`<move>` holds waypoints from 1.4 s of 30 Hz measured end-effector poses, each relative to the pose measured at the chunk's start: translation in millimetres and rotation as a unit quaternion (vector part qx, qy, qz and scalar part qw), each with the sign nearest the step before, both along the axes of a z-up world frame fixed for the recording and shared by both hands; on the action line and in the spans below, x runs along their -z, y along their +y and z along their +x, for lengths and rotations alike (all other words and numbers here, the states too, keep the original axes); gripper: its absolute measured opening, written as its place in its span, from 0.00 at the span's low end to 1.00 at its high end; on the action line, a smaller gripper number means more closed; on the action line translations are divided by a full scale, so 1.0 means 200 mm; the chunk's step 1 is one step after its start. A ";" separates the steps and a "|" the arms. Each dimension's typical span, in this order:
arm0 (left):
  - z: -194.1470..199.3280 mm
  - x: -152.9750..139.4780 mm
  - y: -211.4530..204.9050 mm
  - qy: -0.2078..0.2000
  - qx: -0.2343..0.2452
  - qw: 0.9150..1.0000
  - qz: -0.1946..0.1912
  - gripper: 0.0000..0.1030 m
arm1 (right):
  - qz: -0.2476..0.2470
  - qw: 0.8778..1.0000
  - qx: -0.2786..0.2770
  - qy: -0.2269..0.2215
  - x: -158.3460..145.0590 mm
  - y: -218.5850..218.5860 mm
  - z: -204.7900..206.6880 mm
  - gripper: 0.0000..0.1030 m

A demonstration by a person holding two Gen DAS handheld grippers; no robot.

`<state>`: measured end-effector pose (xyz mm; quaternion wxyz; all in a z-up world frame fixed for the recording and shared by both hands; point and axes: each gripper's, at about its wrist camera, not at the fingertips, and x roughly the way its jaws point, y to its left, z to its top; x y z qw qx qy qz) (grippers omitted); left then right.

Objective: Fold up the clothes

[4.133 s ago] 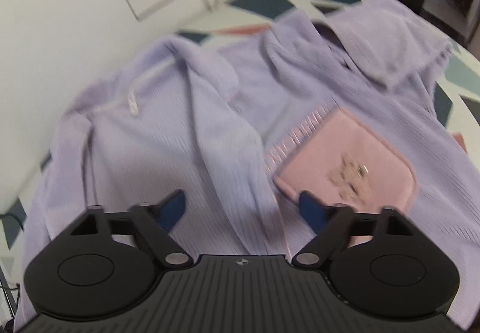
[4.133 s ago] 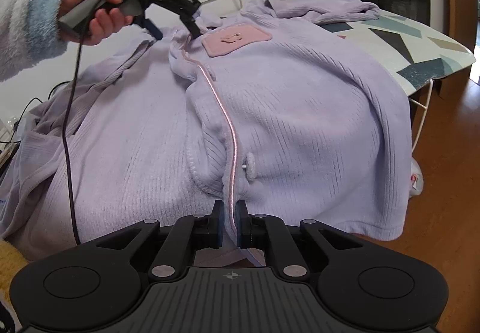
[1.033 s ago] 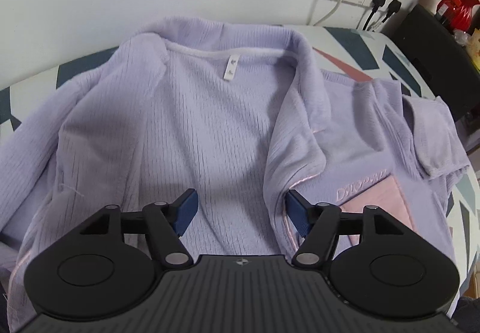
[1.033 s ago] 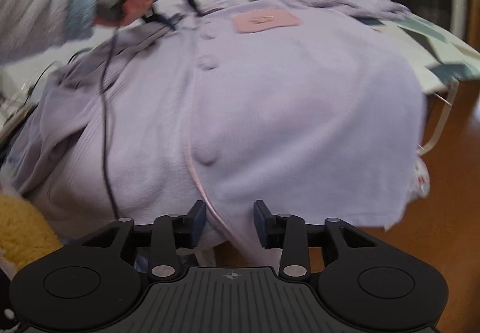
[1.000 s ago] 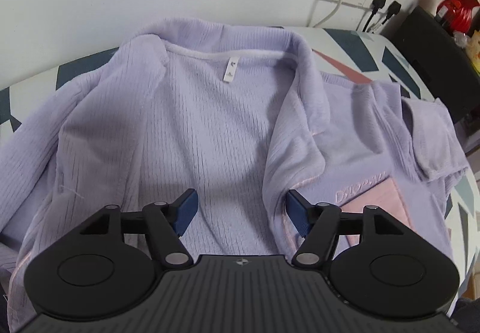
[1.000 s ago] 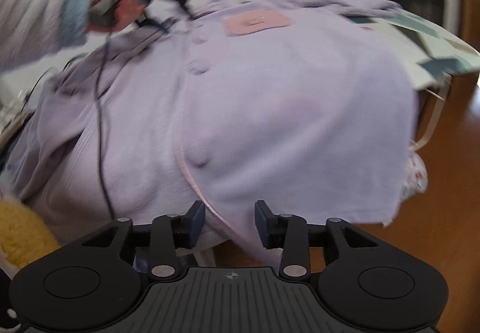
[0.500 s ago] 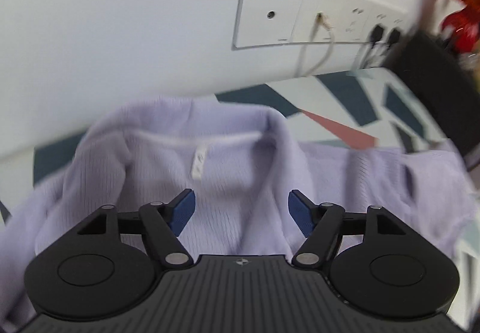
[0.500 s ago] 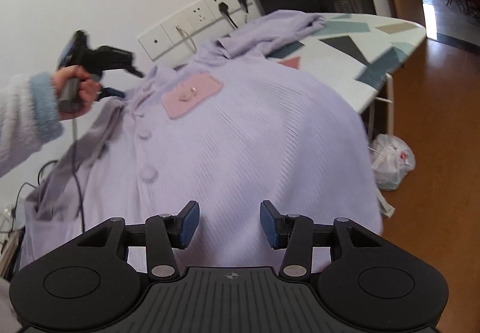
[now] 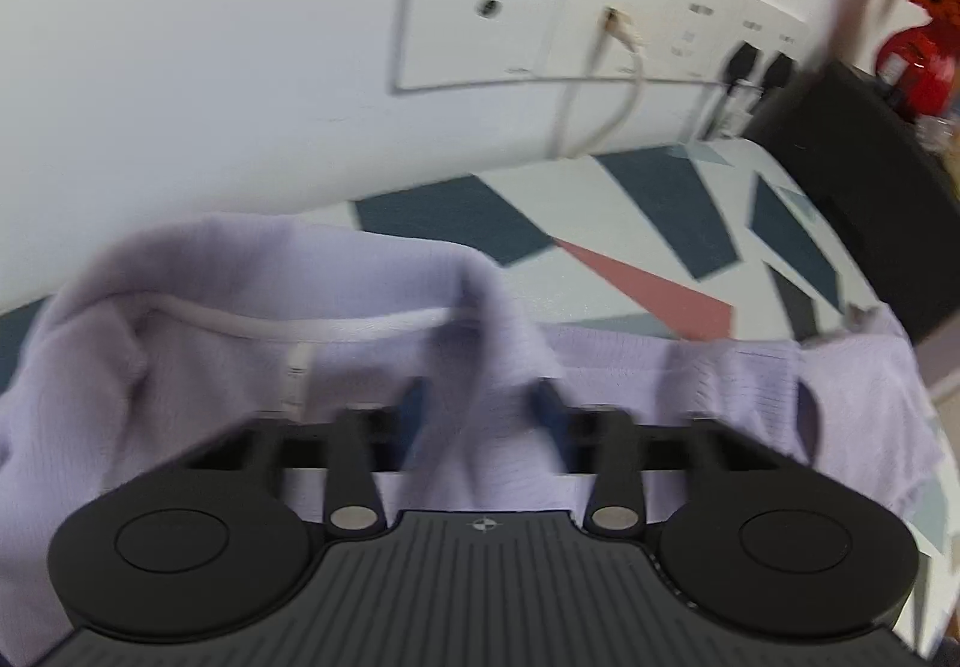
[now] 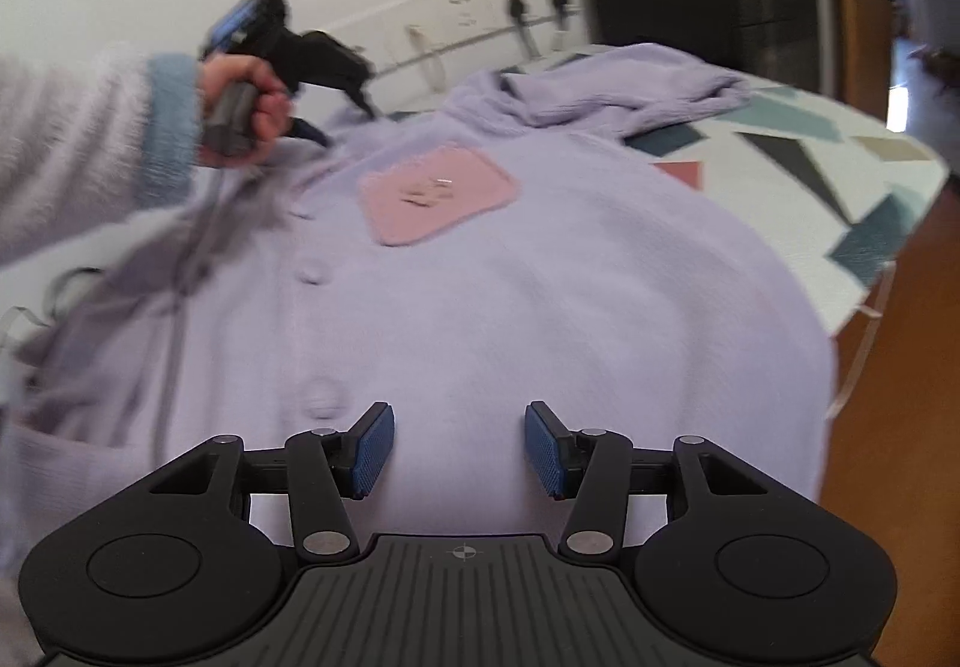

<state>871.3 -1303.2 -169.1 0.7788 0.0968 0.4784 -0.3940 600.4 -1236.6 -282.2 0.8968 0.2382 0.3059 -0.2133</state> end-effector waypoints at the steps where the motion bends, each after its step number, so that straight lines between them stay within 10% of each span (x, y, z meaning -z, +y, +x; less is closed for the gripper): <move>1: 0.00 0.00 -0.01 0.008 0.008 1.000 0.000 0.20 | 0.004 1.000 0.005 0.002 0.01 -0.01 0.00 0.45; 10: 0.14 -0.08 0.07 -0.017 -0.045 0.997 -0.066 0.09 | -0.019 0.999 -0.026 0.014 0.02 0.01 0.05 0.55; 14: 0.10 -0.01 0.00 -0.036 -0.022 0.999 -0.029 0.11 | -0.023 0.999 -0.026 0.010 0.02 0.02 0.06 0.56; 21: 0.07 0.02 -0.01 -0.057 -0.009 0.998 0.015 0.57 | -0.019 0.999 -0.030 0.014 0.01 0.01 0.07 0.59; 27: 0.05 -0.10 0.14 -0.058 0.022 0.998 0.015 0.58 | -0.017 1.000 -0.006 0.010 -0.01 -0.03 0.05 0.59; 33: -0.25 -0.15 0.32 -0.043 0.142 0.989 -0.001 0.67 | -0.081 0.995 0.054 0.030 -0.03 -0.08 0.03 0.86; 42: -0.54 0.06 0.29 -0.076 0.185 0.978 0.060 0.69 | -0.105 0.989 0.050 0.094 0.08 -0.14 0.11 0.97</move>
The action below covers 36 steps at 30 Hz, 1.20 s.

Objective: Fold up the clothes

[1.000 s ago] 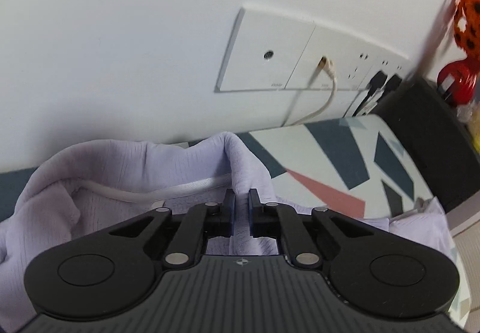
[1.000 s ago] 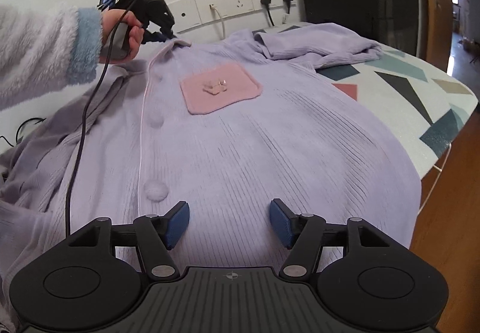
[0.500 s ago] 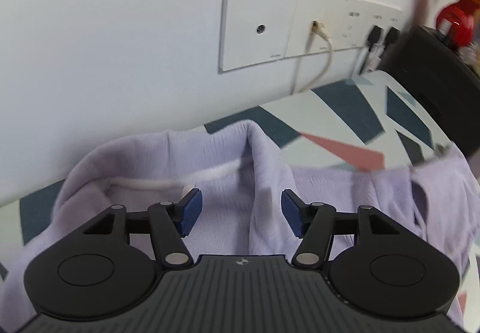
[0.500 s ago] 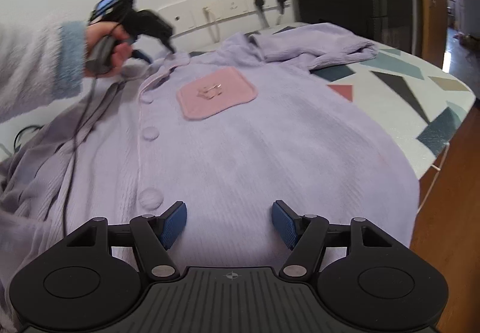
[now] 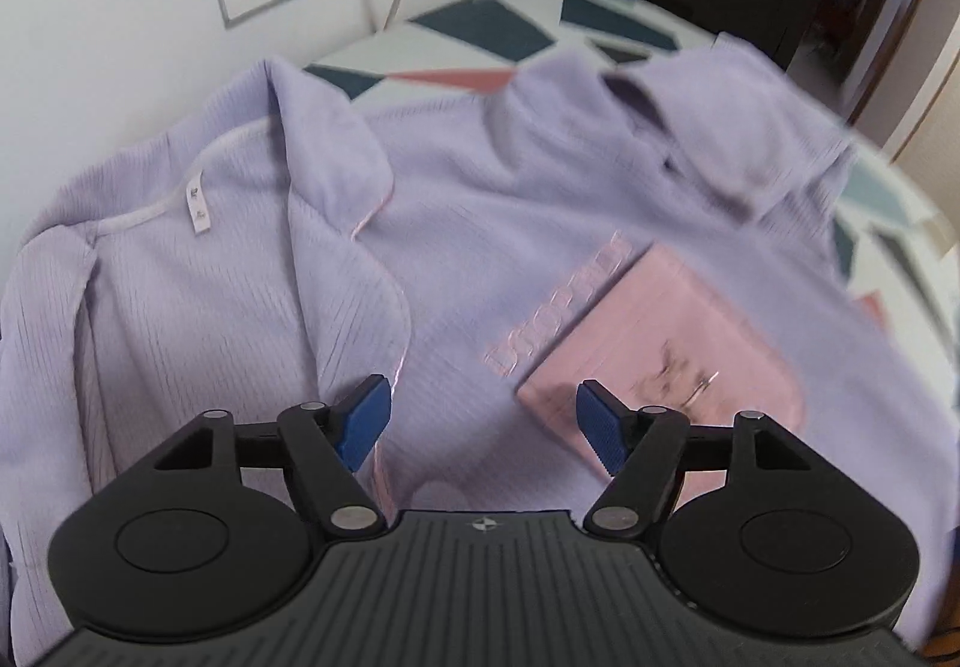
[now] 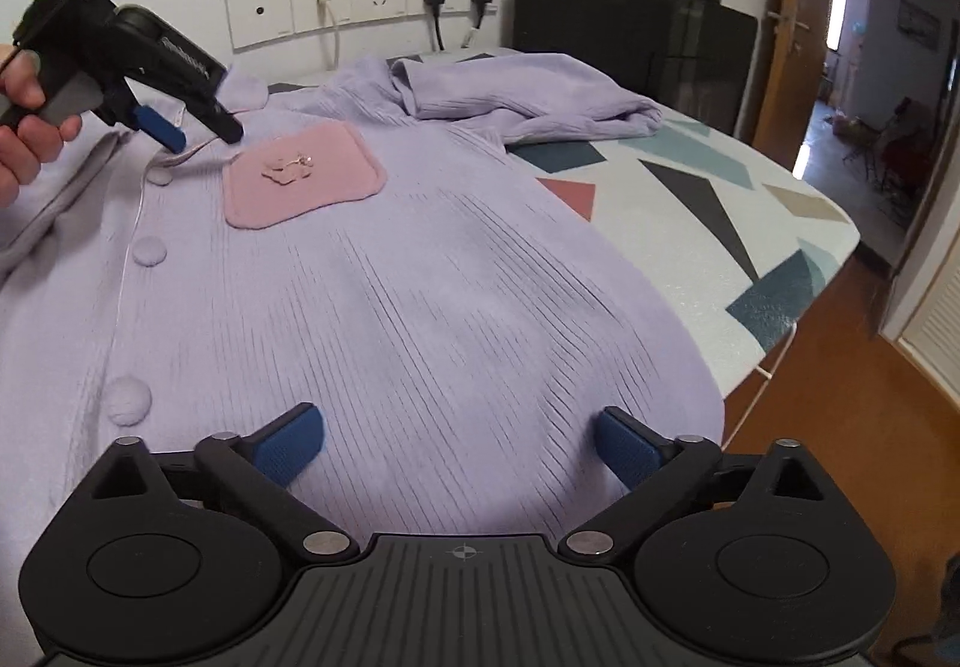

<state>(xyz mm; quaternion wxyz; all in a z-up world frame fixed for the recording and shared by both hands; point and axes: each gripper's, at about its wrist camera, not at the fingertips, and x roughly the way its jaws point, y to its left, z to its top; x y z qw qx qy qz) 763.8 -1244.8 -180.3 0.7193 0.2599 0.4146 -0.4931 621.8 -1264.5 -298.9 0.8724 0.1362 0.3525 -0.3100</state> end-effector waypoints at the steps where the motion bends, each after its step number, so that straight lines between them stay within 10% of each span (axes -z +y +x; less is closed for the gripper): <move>1: -0.02 0.00 0.01 -0.010 -0.002 1.000 -0.001 0.69 | -0.001 1.000 -0.002 0.003 0.00 0.00 0.01 0.99; 12: -0.09 -0.38 0.65 0.008 -0.191 0.980 -0.055 0.75 | 0.029 0.997 -0.075 0.000 -0.04 -0.11 -0.03 0.99; 24: -0.68 -0.37 1.90 -0.019 -0.490 0.871 -0.027 0.84 | 0.078 0.990 -0.115 -0.037 -0.07 -0.33 -0.25 0.99; 28: -0.88 -0.25 2.13 -0.015 -0.515 0.857 -0.001 0.84 | 0.088 0.989 -0.116 -0.033 -0.08 -0.33 -0.30 0.98; 31: -1.01 -0.14 2.19 -0.015 -0.500 0.865 0.016 0.84 | 0.091 0.988 -0.121 -0.038 -0.11 -0.29 -0.33 0.98; 36: -1.11 0.01 2.20 -0.001 -0.409 0.912 0.021 0.84 | 0.081 0.983 -0.156 -0.048 -0.18 -0.15 -0.34 0.95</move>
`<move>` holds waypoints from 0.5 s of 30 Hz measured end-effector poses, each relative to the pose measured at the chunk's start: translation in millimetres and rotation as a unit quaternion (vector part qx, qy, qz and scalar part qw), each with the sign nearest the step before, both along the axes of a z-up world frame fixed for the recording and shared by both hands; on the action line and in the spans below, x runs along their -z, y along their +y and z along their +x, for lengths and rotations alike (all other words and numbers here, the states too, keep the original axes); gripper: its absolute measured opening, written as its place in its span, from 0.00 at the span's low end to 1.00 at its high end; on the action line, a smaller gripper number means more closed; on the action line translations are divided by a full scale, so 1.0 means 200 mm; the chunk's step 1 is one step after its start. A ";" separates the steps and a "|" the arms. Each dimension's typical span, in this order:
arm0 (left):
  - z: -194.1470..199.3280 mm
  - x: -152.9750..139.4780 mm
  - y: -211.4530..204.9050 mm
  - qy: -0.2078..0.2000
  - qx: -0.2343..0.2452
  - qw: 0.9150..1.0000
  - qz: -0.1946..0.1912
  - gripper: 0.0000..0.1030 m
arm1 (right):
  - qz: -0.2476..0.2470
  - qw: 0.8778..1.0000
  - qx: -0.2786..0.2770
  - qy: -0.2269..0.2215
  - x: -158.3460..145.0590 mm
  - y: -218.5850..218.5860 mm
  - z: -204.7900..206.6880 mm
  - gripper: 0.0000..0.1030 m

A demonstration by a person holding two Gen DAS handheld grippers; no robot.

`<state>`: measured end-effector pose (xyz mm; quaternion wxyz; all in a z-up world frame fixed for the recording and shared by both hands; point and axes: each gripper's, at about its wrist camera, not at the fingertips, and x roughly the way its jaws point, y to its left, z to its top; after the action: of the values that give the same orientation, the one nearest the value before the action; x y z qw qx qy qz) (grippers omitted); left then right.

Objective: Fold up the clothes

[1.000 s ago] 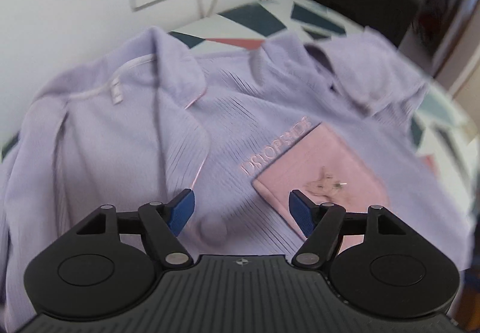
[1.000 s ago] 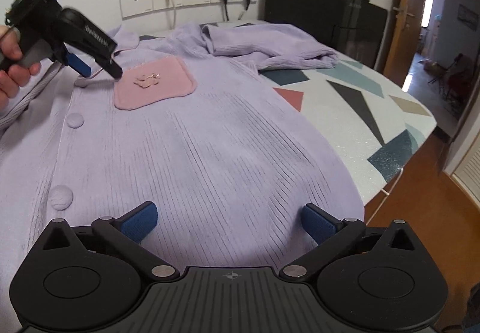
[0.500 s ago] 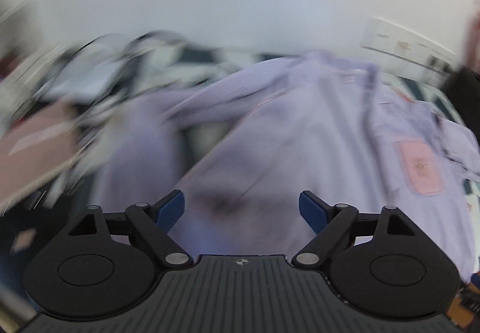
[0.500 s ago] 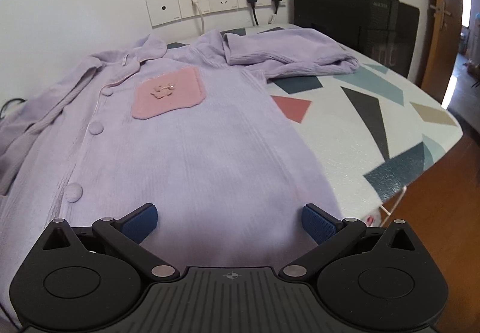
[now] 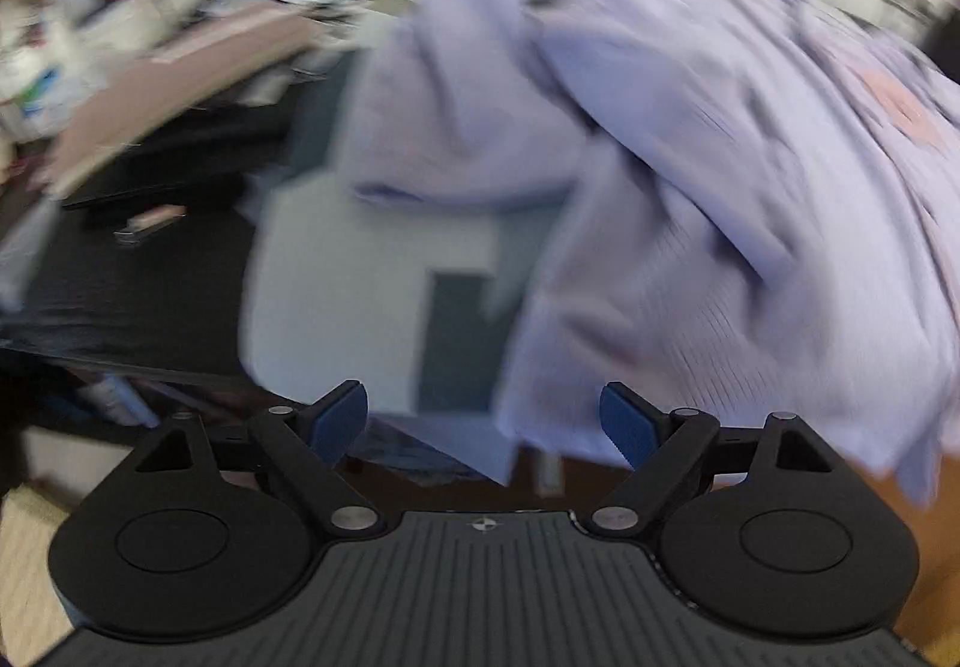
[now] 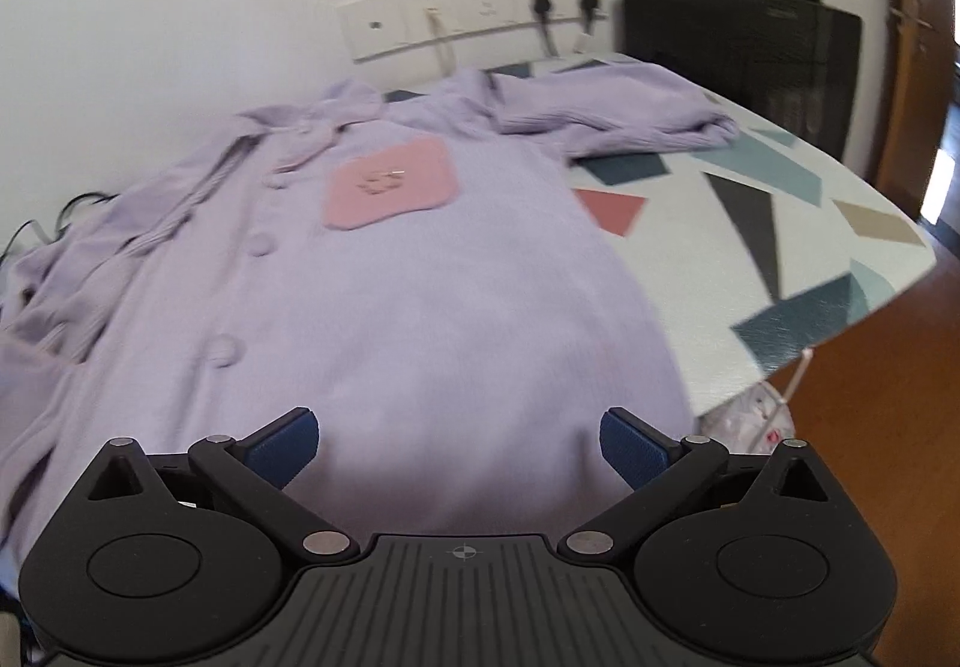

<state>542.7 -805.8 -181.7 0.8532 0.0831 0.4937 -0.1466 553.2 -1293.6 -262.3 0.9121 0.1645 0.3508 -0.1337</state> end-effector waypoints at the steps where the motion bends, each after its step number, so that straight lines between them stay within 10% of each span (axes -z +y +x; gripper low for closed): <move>1: 0.00 0.02 0.02 0.008 0.011 1.000 -0.010 0.84 | 0.002 1.000 -0.005 0.001 -0.01 0.04 0.01 0.94; 15: 0.01 0.11 0.11 -0.081 0.157 0.984 -0.004 0.77 | 0.027 0.997 -0.067 0.008 -0.12 0.68 0.30 0.92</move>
<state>544.3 -784.6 -203.5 0.8572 0.1678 0.4031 -0.2732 613.3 -1157.5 -238.0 0.9113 0.1642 0.3721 -0.0640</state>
